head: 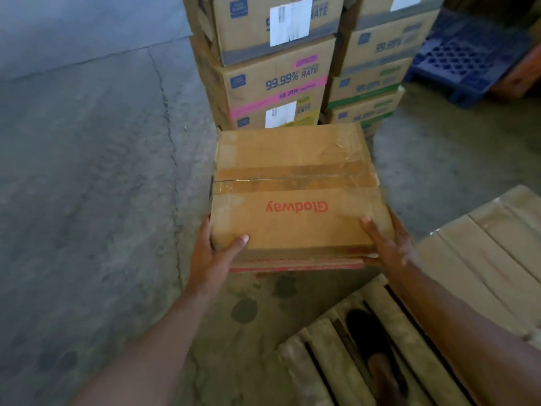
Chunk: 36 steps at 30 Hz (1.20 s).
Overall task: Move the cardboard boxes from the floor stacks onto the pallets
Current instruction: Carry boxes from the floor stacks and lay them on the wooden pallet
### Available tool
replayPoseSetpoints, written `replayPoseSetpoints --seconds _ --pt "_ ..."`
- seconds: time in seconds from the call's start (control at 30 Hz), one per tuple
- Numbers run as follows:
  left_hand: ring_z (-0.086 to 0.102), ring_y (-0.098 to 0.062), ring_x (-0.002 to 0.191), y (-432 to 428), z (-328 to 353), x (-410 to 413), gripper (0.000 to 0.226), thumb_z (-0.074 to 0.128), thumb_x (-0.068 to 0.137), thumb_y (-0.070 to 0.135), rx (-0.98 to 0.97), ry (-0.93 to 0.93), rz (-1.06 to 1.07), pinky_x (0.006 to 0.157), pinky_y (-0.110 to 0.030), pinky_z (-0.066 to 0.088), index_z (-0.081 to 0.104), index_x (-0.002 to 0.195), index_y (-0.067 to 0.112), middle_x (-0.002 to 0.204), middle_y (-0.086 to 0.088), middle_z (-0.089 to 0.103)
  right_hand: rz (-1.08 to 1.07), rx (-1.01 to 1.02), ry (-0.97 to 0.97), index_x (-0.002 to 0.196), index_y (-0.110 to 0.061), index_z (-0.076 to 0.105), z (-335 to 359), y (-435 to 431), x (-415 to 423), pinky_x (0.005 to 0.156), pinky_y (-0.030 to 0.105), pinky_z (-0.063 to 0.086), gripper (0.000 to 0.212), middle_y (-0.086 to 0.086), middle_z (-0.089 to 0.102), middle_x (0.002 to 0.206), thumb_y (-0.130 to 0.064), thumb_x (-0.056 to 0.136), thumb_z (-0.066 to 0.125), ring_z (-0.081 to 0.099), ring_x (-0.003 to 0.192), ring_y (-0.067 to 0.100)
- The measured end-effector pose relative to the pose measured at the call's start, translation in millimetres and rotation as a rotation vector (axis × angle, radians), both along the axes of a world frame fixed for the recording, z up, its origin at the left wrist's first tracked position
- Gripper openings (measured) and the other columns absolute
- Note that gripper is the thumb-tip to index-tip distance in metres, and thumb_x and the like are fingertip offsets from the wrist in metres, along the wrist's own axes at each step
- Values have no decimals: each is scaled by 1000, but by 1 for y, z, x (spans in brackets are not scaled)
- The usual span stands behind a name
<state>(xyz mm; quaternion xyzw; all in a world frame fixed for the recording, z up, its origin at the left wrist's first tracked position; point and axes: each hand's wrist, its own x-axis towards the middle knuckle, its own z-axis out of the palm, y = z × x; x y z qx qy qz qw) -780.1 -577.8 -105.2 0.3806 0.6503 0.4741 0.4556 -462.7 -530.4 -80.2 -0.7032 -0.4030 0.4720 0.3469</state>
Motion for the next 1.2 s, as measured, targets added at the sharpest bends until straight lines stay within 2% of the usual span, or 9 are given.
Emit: replayPoseSetpoints --seconds 0.1,0.33,0.5,0.63,0.77,0.93,1.0,1.1,1.2 --pt "67 -18 111 -42 -2 -7 80 87 63 56 -44 -18 -92 86 -52 58 52 133 37 123 8 66 -93 -11 25 147 -62 22 -4 -86 3 84 58 59 95 3 32 157 -81 66 70 51 130 37" --pt "64 -20 117 -95 -25 27 104 87 55 69 -130 109 -309 92 -52 56 44 144 37 133 2 62 -326 5 -46 118 -89 20 -34 -230 41 93 62 53 67 -1 37 155 -86 67 65 49 132 35" --pt "61 -17 120 -129 -27 95 108 86 53 70 -130 133 -488 100 -45 53 43 147 36 136 4 61 -494 -15 22 127 -81 25 -29 -313 85 84 56 60 68 1 33 156 -75 75 68 49 129 32" --pt "62 -12 116 -158 -21 164 106 83 53 69 -140 144 -597 99 -42 52 43 146 40 132 9 63 -627 -1 46 151 -55 25 -38 -368 133 63 26 61 74 -4 35 144 -51 89 66 46 118 21" --pt "67 -9 104 -218 -30 243 74 84 56 56 -146 111 -693 85 -31 54 53 123 59 116 8 70 -679 -1 12 148 -59 24 -66 -444 188 75 19 54 71 -9 35 138 -54 89 63 46 117 18" --pt "57 5 90 -315 -75 329 69 92 62 41 -175 178 -747 77 -18 45 44 107 62 102 26 58 -785 -69 48 131 -79 29 -124 -562 248 86 52 59 68 -10 43 136 -71 77 70 56 118 26" --pt "58 2 91 -346 -101 355 62 91 67 38 -210 205 -802 83 -26 51 49 106 64 102 24 60 -864 -110 53 132 -76 31 -141 -605 267 84 48 60 69 -16 47 125 -75 73 69 58 113 21" --pt "60 -3 94 -390 -135 389 65 90 67 39 -270 210 -863 79 -30 53 50 110 67 105 19 63 -984 -162 85 133 -68 33 -163 -669 284 75 31 57 61 -22 54 118 -55 86 70 59 101 9" --pt "63 -5 99 -435 -173 420 77 91 63 44 -285 235 -960 80 -26 49 48 127 51 107 17 67 -1091 -240 139 137 -66 39 -192 -734 299 81 46 62 65 -12 57 126 -54 82 71 62 106 19"
